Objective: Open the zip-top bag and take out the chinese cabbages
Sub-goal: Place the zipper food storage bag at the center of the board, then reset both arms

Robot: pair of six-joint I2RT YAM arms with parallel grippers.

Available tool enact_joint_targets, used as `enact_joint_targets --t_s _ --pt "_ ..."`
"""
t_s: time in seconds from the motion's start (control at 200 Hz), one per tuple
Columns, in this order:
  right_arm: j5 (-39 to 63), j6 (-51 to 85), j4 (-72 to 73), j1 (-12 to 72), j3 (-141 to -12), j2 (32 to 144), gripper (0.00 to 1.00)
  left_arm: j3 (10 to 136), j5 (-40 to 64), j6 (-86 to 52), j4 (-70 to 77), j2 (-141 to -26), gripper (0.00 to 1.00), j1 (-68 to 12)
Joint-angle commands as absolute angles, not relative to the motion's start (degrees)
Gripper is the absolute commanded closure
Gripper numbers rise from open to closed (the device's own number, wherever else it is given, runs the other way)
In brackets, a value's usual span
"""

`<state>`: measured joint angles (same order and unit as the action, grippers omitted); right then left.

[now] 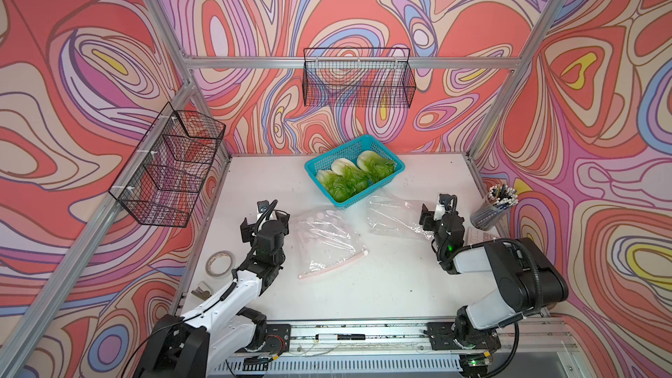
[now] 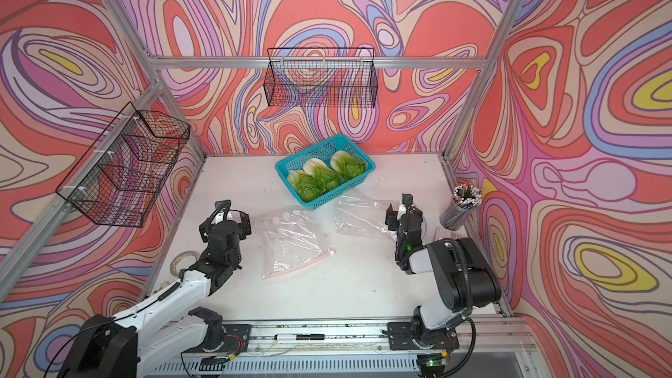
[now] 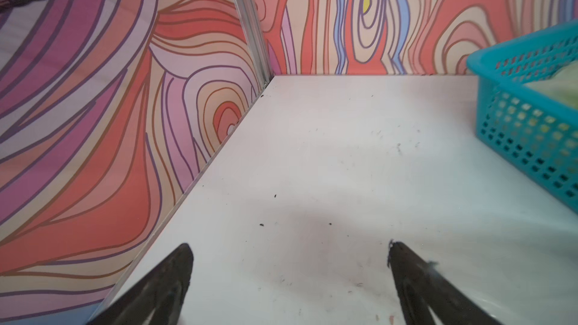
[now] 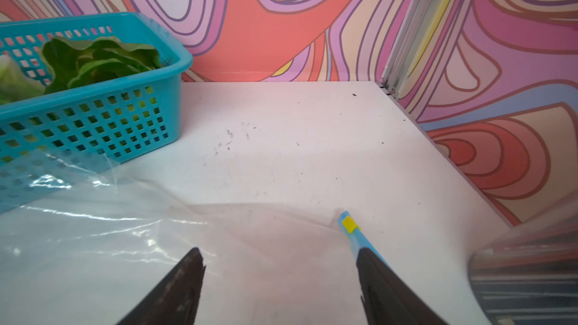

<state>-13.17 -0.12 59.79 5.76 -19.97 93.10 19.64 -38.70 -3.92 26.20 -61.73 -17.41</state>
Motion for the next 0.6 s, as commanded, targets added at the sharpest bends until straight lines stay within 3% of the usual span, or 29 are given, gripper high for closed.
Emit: enact_joint_targets --t_s 0.0,0.085,0.16,0.195,0.311,0.381,0.596 --pt "-11.29 0.41 72.91 4.22 -18.84 98.27 0.19 16.47 -32.2 0.43 40.46 -66.93 0.0 -14.47" --pt "-10.77 0.46 68.97 4.04 -20.32 97.91 0.18 16.03 -30.71 1.62 48.18 -73.33 0.0 -13.19" --pt "-12.06 1.34 64.18 4.04 -22.4 97.81 0.12 17.43 -29.08 3.89 53.28 -79.38 0.0 -12.57" --pt "-12.51 1.11 65.94 4.02 -21.87 98.09 0.02 18.31 -27.54 5.22 54.11 -81.13 0.0 -12.52" --pt "-12.32 1.19 65.07 4.01 -22.09 97.84 0.02 20.84 -24.64 5.23 55.52 -87.16 0.0 -10.5" --pt "-12.35 1.15 65.24 4.04 -22.06 97.88 0.02 22.08 -21.32 2.49 47.83 -84.7 0.0 -9.05" --pt "-12.39 1.13 65.36 4.04 -22.08 97.95 0.02 20.27 -9.54 0.87 53.78 -88.1 0.0 -4.11"
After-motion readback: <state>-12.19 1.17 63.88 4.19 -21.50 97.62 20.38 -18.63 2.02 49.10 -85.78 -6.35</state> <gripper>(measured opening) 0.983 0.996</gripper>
